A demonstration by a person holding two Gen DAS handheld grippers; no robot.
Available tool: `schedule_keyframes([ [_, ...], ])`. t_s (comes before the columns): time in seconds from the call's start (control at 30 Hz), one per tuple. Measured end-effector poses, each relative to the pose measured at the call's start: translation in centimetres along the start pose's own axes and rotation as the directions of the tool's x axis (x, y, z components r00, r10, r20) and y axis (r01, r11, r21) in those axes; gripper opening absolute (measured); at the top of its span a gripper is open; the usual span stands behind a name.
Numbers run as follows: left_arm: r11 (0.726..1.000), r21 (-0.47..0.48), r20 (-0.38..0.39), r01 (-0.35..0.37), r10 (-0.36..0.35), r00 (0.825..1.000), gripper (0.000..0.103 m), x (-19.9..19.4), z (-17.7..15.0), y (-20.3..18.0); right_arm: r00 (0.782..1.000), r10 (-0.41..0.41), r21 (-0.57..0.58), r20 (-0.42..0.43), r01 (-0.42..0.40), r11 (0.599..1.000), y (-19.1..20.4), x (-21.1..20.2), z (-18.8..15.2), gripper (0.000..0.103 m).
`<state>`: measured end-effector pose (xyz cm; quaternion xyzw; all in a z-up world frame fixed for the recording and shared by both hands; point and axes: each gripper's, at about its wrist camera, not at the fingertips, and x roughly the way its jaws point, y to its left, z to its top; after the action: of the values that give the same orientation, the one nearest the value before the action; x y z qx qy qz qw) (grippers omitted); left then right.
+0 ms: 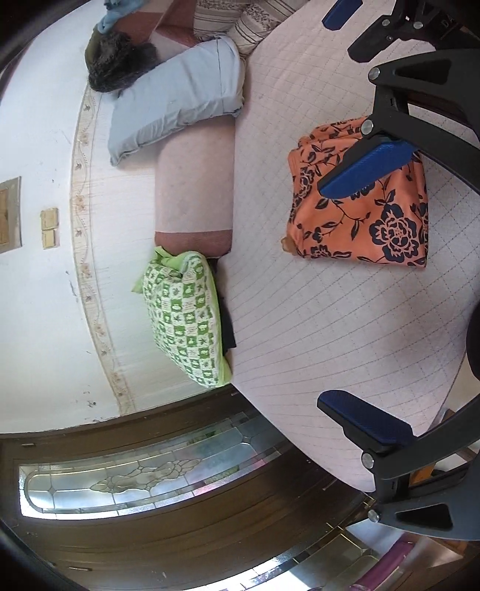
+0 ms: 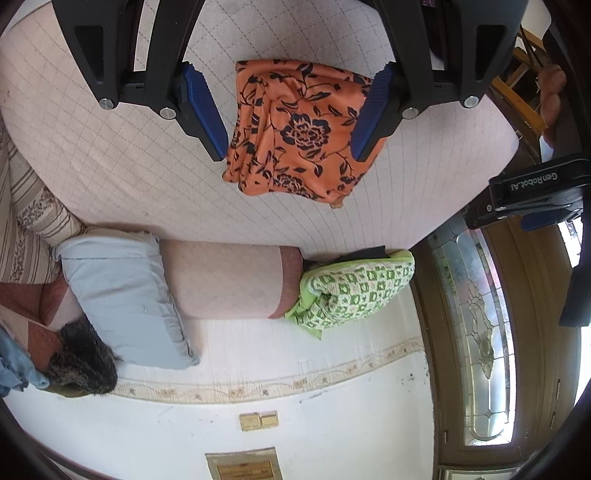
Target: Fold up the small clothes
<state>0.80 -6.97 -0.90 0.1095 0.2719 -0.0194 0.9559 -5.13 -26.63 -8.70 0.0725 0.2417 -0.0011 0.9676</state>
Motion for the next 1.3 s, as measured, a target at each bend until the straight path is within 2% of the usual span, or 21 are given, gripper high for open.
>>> schedule_keyframes([
  [0.23, 1.000, -0.013, 0.027, 0.012, -0.012, 1.000, 0.103, -1.4, 0.9, 0.4, 0.999, 0.003, -0.015, 0.033, -0.002, 1.000, 1.2, -1.0, 1.0, 0.072],
  [0.33, 0.999, -0.016, 0.026, 0.039, -0.038, 0.999, 0.103, -1.6, 1.2, 0.6, 0.999, -0.004, -0.026, 0.040, 0.005, 1.000, 1.6, -1.0, 1.1, 0.072],
  [0.73, 1.000, -0.014, 0.068, 0.018, -0.017, 0.998, 0.103, -2.9, 1.8, 0.8, 0.999, 0.006, -0.021, 0.031, -0.005, 1.000, 2.1, -0.7, 1.6, 0.072],
  [0.9, 0.998, -0.031, 0.069, 0.053, -0.051, 0.996, 0.103, -3.3, 2.1, 1.3, 0.999, 0.011, -0.031, 0.036, -0.010, 0.999, 2.6, -0.9, 1.9, 0.072],
  [1.3, 0.999, -0.030, 0.092, 0.045, -0.042, 0.995, 0.103, -4.1, 2.5, 1.9, 0.999, 0.006, -0.044, 0.052, -0.004, 0.999, 3.5, -1.1, 3.0, 0.072],
])
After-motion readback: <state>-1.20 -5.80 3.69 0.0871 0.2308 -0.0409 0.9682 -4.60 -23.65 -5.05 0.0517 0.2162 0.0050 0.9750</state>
